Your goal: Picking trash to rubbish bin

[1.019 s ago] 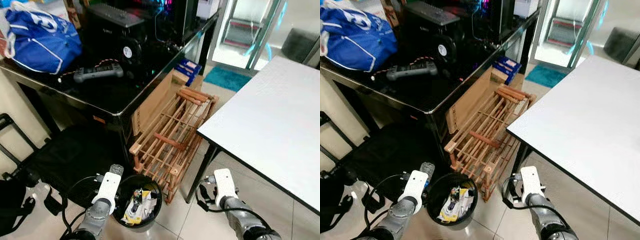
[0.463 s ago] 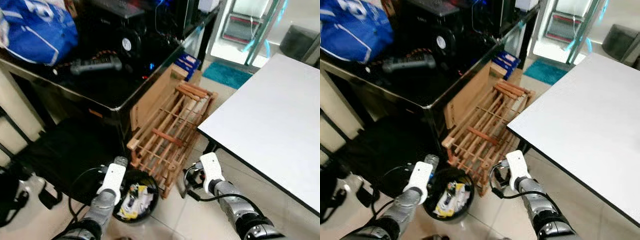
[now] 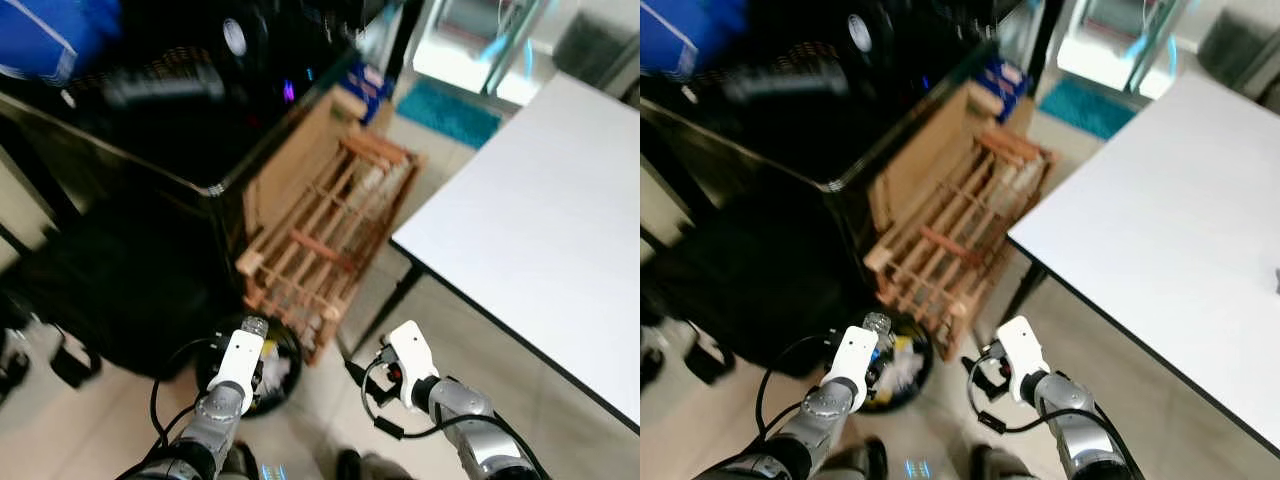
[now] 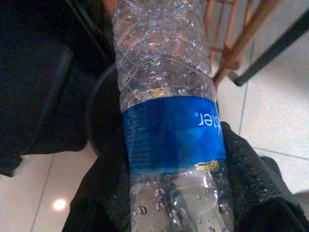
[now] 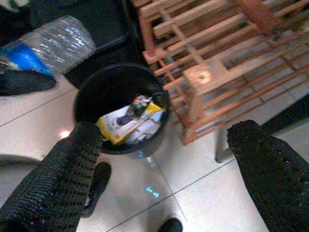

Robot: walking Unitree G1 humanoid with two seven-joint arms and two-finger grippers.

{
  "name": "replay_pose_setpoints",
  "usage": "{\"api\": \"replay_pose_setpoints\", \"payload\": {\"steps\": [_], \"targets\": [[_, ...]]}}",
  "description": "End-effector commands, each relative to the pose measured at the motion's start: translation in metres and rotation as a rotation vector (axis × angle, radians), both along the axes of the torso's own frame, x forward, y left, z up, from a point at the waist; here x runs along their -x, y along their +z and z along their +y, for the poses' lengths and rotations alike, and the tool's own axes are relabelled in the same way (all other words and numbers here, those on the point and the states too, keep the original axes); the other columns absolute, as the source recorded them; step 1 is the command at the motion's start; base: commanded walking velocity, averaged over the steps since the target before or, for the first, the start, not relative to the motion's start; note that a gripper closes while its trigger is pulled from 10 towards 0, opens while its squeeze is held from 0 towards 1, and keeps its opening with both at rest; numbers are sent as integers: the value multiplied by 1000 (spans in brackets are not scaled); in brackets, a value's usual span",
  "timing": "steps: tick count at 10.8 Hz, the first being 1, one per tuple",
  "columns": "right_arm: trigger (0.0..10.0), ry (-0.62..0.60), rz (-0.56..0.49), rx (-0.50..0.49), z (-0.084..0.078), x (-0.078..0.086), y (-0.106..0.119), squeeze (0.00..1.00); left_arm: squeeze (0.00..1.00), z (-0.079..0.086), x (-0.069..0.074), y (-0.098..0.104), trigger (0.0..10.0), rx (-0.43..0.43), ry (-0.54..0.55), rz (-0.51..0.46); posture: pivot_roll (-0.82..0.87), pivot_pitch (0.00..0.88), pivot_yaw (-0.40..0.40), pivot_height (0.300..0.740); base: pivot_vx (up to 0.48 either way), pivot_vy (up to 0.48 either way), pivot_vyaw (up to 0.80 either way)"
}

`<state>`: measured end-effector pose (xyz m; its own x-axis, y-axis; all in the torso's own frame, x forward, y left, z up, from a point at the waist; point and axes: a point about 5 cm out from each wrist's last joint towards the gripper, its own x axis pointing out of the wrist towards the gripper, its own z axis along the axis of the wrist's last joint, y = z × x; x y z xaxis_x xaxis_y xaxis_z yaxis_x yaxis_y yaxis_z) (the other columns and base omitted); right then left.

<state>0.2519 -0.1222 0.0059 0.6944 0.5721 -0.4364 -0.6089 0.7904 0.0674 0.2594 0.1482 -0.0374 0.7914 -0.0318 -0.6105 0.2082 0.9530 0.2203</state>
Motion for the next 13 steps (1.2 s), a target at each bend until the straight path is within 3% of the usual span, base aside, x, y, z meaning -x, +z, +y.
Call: {"api": "replay_pose_setpoints", "payload": {"steps": [1,6,9,10,13], "targets": [[10000,14,18,-6,-1,5,1,0,0,-5,7,-6,10000,-10,-20,32,-114,307,-112,740,0,0,0],[10000,64,-9,-80,18,29,40,0,0,18,-19,15,10000,-137,8,-49,-131,389,-123,740,0,0,0],[10000,60,15,-79,19,38,45,0,20,24,-17,15,10000,-157,12,-56,-133,403,-121,740,0,0,0],[10000,59,23,-77,20,40,45,0,1000,24,-16,14,10000,-157,14,-56,-133,403,-122,740,0,0,0],[10000,53,37,-74,20,42,46,0,1000,23,-18,15,10000,-157,18,-62,-135,405,-123,740,0,0,0]]}}
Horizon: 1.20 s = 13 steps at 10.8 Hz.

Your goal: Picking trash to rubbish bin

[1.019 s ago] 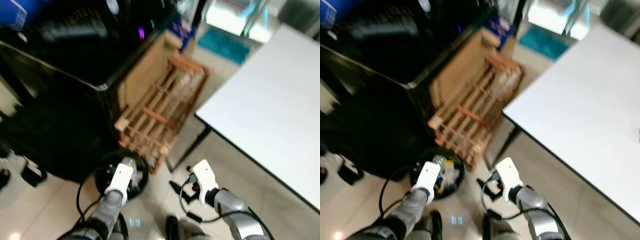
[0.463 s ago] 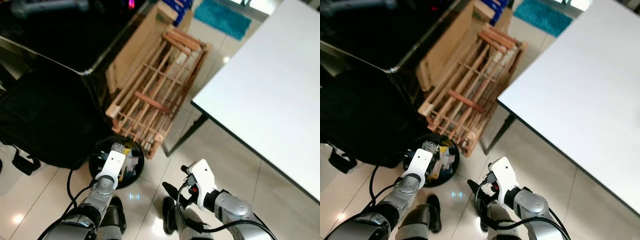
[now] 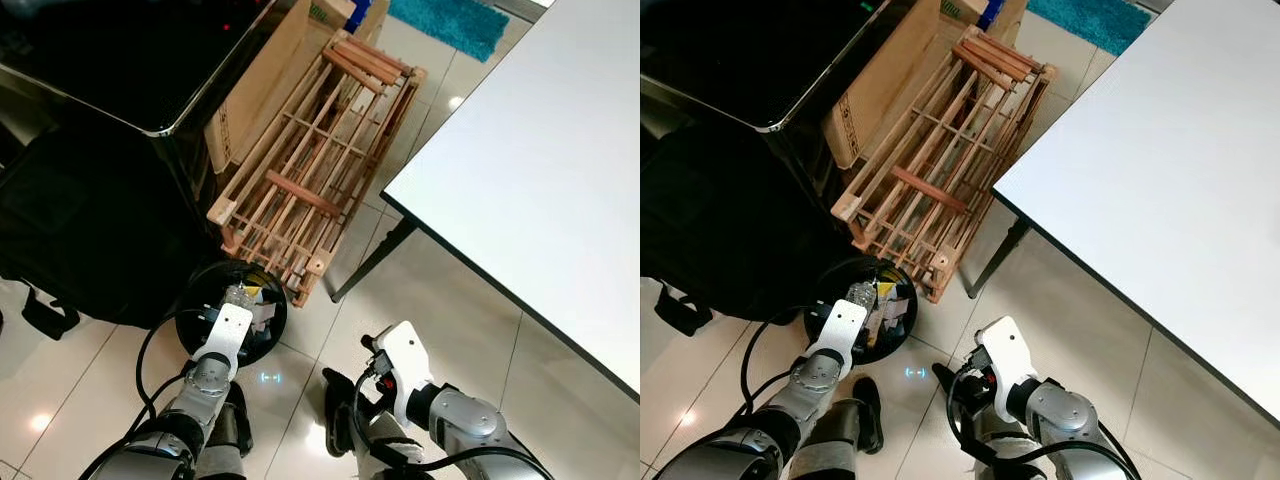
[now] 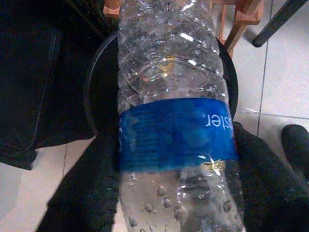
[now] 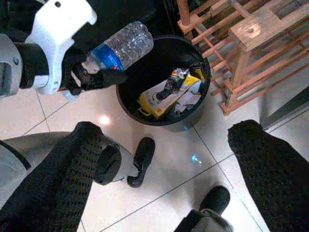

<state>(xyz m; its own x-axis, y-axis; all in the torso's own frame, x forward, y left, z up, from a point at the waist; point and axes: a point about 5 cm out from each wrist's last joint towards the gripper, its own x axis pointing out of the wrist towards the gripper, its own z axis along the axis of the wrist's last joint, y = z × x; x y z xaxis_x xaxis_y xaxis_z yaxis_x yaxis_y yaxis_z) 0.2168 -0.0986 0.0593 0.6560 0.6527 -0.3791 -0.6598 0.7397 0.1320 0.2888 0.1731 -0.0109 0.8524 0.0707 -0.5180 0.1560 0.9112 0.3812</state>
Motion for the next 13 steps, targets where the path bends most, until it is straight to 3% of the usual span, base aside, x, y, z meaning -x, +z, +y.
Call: {"api": "replay_pose_setpoints", "payload": {"steps": [1,5,6,10,11,13], "targets": [[10000,-14,44,17,-4,7,-7,0,1000,-2,11,-10,10000,-6,2,43,-132,407,-121,740,0,0,0],[10000,-21,49,17,-3,8,-7,0,1000,2,12,-11,10000,-19,15,47,-131,407,-118,740,0,0,0],[10000,-25,52,19,-4,8,-7,0,0,1,13,-12,10000,-31,20,44,-130,411,-116,740,0,0,0],[10000,-43,38,20,-3,-1,-9,0,0,-18,15,-13,10000,39,-5,1,-111,371,-91,740,0,0,0],[10000,-82,12,27,-4,-14,-9,0,0,-29,12,-7,10000,91,-24,-72,-94,338,-73,740,0,0,0],[10000,-150,-17,51,-9,-30,-10,0,0,-32,6,3,10000,128,-19,-150,-74,300,-51,740,0,0,0]]}}
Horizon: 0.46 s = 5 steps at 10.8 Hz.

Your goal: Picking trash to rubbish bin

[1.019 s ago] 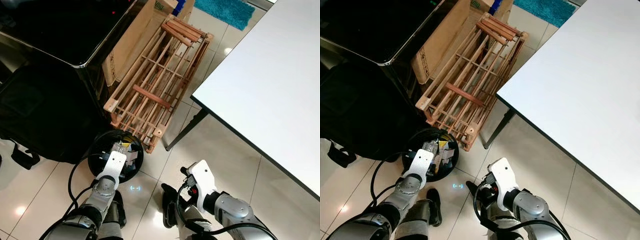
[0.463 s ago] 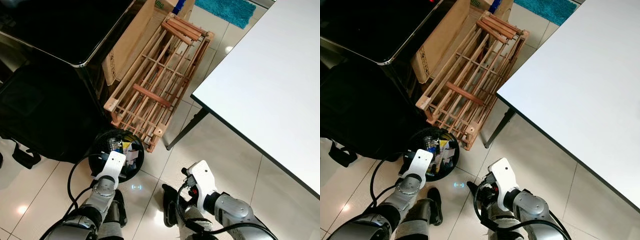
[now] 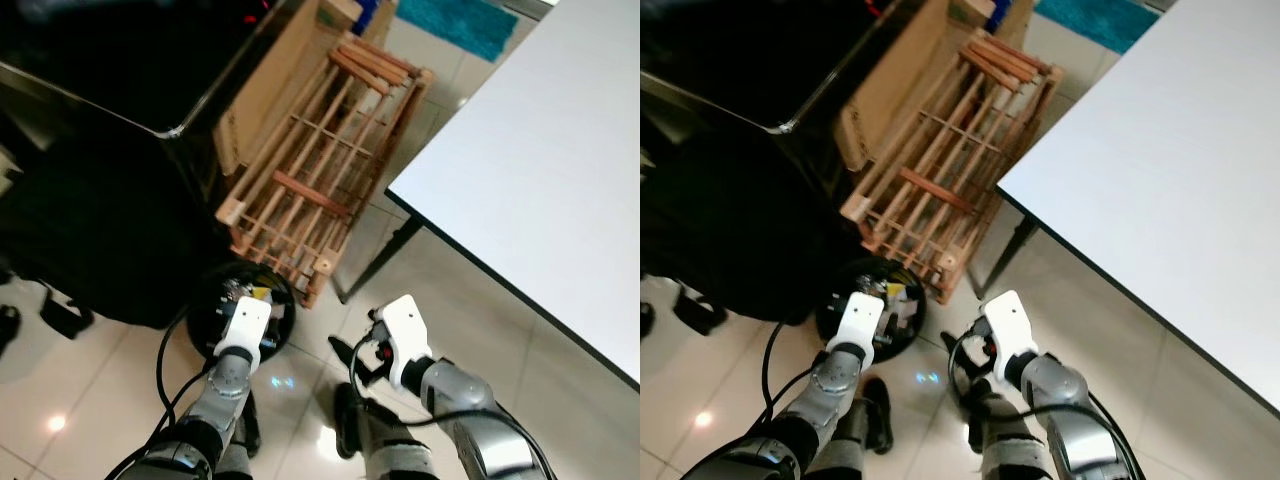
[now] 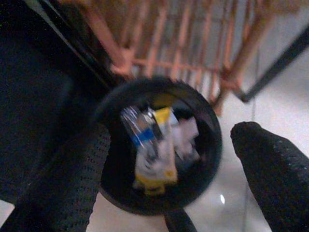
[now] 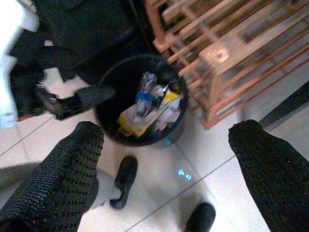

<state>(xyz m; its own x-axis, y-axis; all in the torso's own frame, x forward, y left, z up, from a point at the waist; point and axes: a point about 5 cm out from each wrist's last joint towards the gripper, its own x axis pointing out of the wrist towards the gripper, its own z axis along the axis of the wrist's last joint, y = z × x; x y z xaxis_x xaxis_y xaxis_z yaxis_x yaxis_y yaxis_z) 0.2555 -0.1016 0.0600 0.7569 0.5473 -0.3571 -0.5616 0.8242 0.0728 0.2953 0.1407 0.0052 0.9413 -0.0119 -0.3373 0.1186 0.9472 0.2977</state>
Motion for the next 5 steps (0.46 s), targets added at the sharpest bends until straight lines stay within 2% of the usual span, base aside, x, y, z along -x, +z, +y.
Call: {"api": "replay_pose_setpoints", "payload": {"steps": [1,5], "targets": [[10000,-74,8,20,-10,-3,-9,0,0,-1,9,-5,10000,21,-2,-9,-58,266,-32,740,0,0,0],[10000,-257,-93,17,-28,-29,0,0,0,8,5,6,10000,-8,-1,-97,-46,207,0,740,0,0,0]]}}
